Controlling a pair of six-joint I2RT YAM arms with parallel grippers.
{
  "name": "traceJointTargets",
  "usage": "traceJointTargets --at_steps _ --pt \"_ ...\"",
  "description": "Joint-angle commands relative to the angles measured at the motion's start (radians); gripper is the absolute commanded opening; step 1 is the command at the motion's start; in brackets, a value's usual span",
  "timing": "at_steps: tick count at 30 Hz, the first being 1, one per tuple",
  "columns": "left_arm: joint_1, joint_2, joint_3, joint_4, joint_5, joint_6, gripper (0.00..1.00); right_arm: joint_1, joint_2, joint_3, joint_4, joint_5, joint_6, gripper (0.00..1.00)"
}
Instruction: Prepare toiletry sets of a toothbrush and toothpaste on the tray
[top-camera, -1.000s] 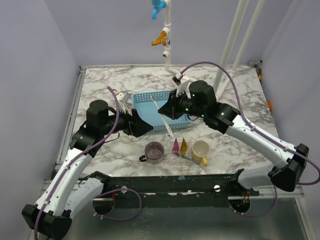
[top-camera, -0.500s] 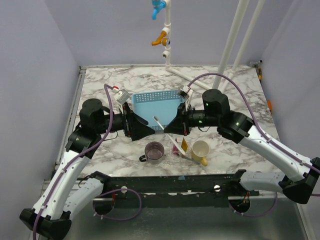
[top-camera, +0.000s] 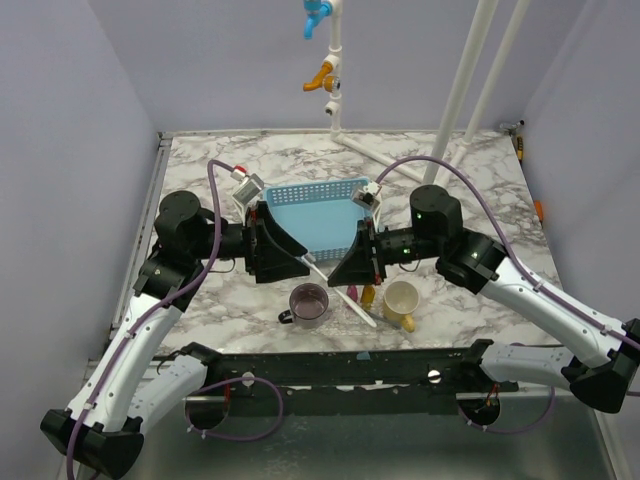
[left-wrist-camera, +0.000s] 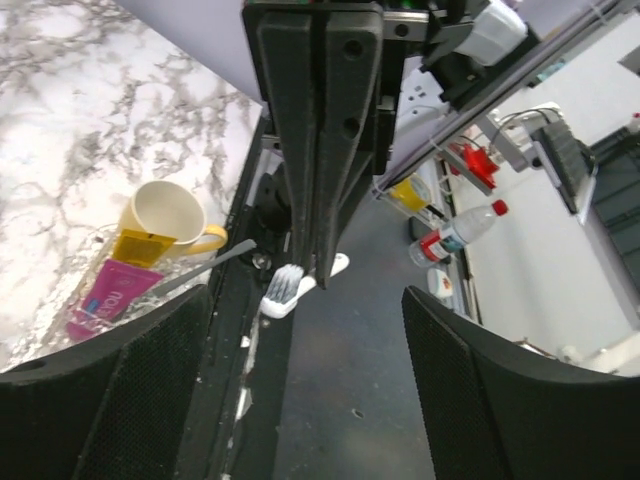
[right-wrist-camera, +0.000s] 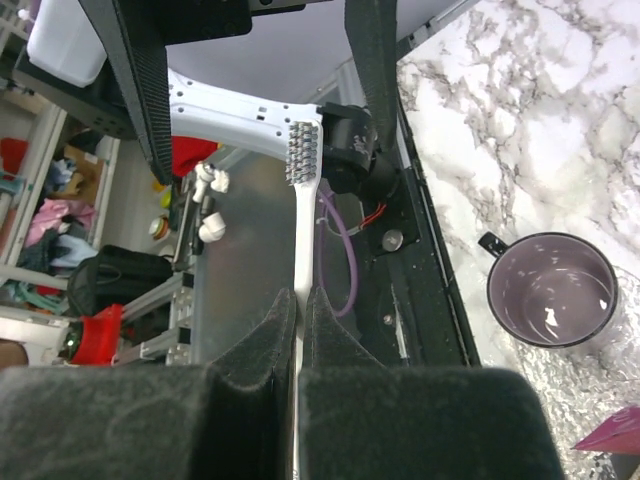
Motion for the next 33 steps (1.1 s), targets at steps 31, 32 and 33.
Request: traceJointTargets --at_steps 31,32,33 --pt "-0.006 0.033 0.026 0.114 0.107 -0.085 0.28 0.006 0.037 -0.019 0.152 -0.112 0.077 0.00" --pt "-0.006 0.034 0.026 0.113 0.106 -0.085 0.25 0.005 0.037 -0.021 0.151 -0.110 0.074 0.00" --pt "-0.006 0.034 0.026 0.114 0.105 -0.085 0.23 0.005 0.035 -0.022 0.150 -0.110 0.074 0.00"
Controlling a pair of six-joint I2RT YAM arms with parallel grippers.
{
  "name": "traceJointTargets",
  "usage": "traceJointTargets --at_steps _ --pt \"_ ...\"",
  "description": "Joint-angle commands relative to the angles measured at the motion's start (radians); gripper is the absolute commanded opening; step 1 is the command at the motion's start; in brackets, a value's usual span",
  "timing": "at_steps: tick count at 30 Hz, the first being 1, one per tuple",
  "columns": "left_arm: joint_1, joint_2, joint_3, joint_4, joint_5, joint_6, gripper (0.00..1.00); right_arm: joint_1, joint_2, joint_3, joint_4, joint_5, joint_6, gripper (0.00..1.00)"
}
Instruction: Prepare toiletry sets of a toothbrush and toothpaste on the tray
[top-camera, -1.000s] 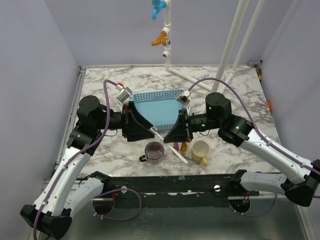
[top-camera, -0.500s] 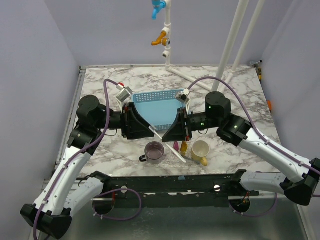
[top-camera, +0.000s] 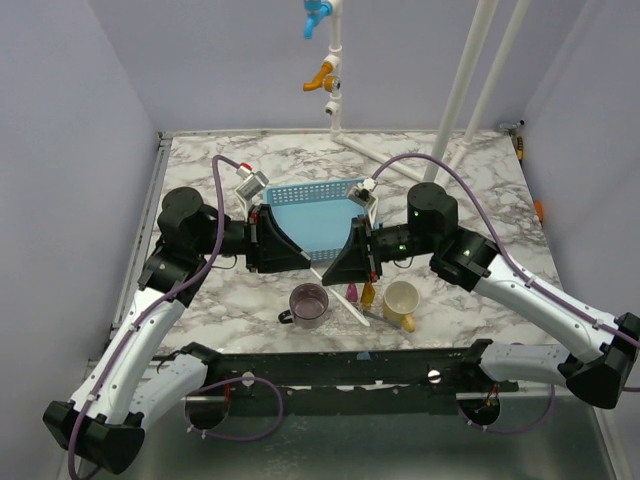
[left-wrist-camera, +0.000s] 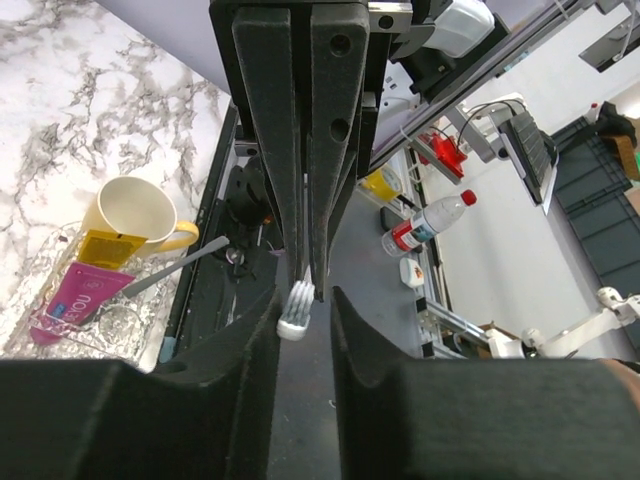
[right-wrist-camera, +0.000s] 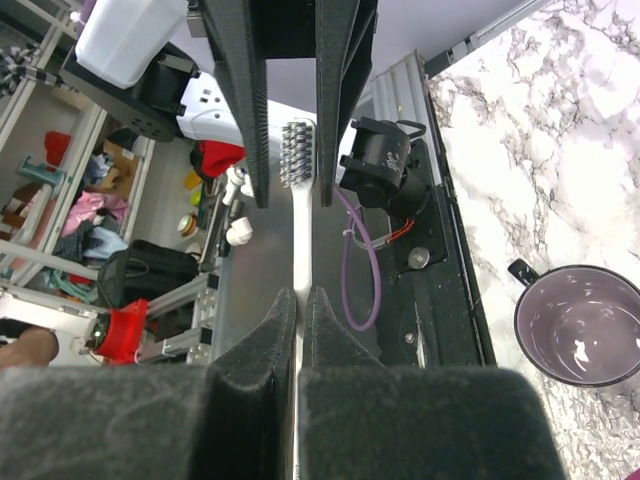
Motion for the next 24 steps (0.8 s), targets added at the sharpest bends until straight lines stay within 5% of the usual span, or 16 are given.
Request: traceJointTargets --at_steps 1,7,10,16,24 --pt "-0.005 0.004 0.026 0.030 0.026 0.005 0.21 0.005 0.002 -0.011 0.021 -0.033 0.003 0.00" --pt "-0.005 0.007 0.029 0.019 0.026 0.017 0.00 0.005 -0.001 -0.016 0.014 -0.023 -0.005 0.00" --pt "-0.005 0.007 0.026 0.011 0.025 0.021 0.00 0.005 0.001 -0.016 0.006 -0.023 -0.016 0.00" --pt "-0.025 -0.023 0.064 -0.183 -0.076 0.148 0.00 0.005 -0.019 0.002 -0.073 0.041 -0.058 0.51" --pt "-0.210 -0.043 0.163 -0.494 -0.405 0.317 0.00 0.005 -0.070 0.050 -0.206 0.198 -0.114 0.60"
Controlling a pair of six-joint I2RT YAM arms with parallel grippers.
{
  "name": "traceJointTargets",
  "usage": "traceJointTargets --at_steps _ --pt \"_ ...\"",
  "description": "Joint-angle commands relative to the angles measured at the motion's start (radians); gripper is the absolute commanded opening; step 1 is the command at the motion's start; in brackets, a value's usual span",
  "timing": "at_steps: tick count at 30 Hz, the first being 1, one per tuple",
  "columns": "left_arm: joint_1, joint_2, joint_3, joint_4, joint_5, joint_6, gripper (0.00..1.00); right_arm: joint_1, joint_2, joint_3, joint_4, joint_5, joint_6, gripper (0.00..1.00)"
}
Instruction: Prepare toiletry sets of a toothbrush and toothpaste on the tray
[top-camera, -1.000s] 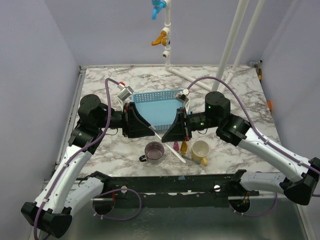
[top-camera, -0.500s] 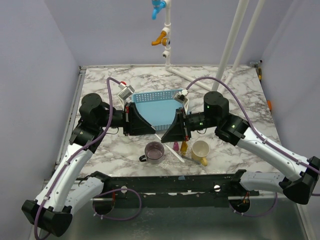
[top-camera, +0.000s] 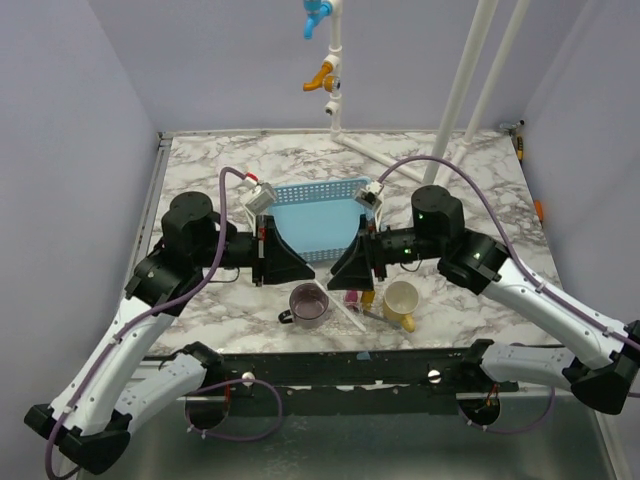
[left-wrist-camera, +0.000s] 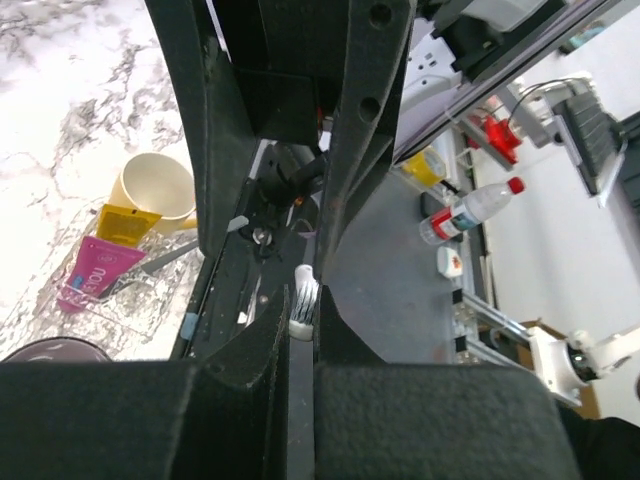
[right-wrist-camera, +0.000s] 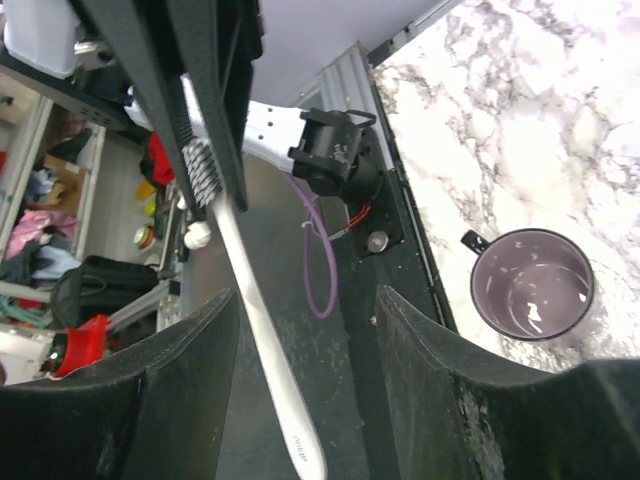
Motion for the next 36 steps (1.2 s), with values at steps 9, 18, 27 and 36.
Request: traceJointTargets --at_steps 9,18,27,36 --pt "-0.299 -0.032 0.086 -0.265 -0.540 0.078 0.00 0.005 -0.112 0.078 -0.252 0.490 -0.056 0.60" --pt "-0.503 -0.002 0.091 -0.316 -0.955 -0.072 0.00 0.006 -0.213 0.019 -0.300 0.724 -0.031 0.60" --pt "-0.677 0.062 0.095 -0.369 -1.318 -0.172 0.00 0.005 -0.224 -0.034 -0.310 0.780 -0.028 0.60" --pt "-0.793 0.076 0.031 -0.319 -1.535 -0.183 0.00 0.005 -0.250 -0.041 -0.320 0.769 -0.037 0.60"
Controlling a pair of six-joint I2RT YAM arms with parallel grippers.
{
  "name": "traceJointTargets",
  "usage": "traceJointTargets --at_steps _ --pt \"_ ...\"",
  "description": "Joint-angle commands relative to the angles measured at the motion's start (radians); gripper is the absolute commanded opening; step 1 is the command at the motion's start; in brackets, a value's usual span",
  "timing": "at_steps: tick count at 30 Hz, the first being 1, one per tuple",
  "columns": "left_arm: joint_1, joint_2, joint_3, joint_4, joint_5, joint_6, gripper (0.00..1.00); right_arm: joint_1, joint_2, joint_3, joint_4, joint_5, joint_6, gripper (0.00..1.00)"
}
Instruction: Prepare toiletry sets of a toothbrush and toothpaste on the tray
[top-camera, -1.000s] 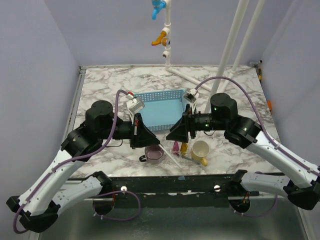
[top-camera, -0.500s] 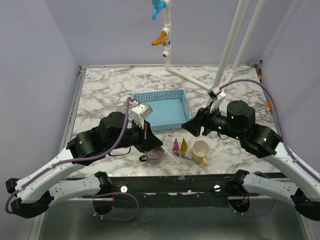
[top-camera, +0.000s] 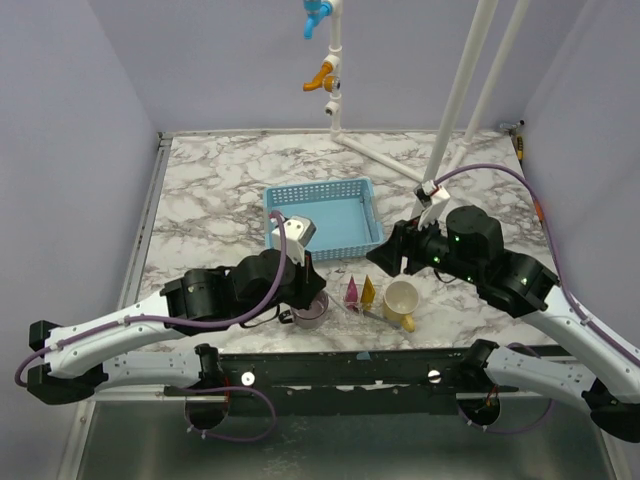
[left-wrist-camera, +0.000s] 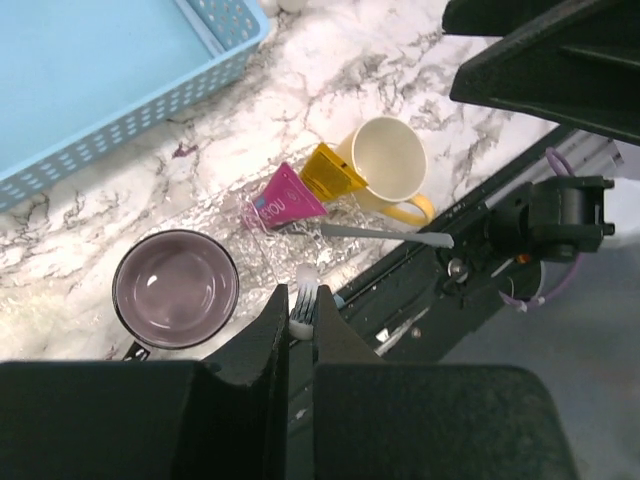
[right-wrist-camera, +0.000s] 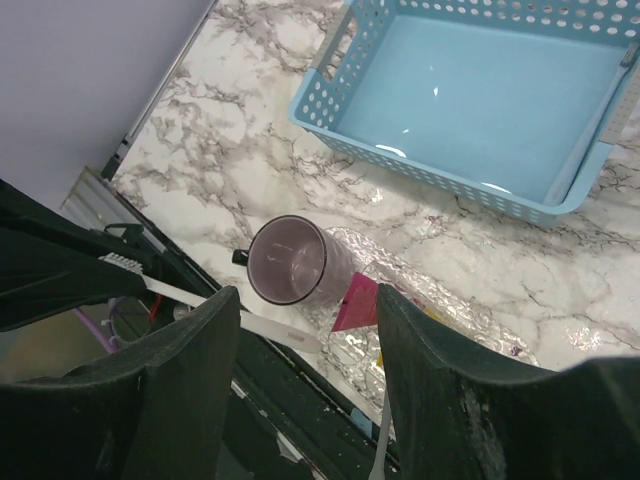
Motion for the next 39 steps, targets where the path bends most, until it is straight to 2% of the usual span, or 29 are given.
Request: traceJointTargets --at_steps 1,6,24,39 --pt "-0.034 -0.026 -0.065 0.075 -0.156 -0.008 0.00 0.004 -0.024 -0.015 -0.011 0.021 -0.008 0.60" --pt "-0.037 -0.055 -0.127 0.144 -0.172 -0.006 0.00 0.004 -0.028 -0.030 -0.014 0.012 0.004 0.60" --pt "-0.077 -0.053 -0.164 0.174 -0.177 -0.048 0.00 0.004 -0.044 -0.059 -0.008 -0.020 0.019 0.60" --pt "-0.211 0.043 -0.170 0.109 -0.401 -0.169 0.00 0.004 -0.045 -0.069 -0.027 -0.040 0.033 0.60"
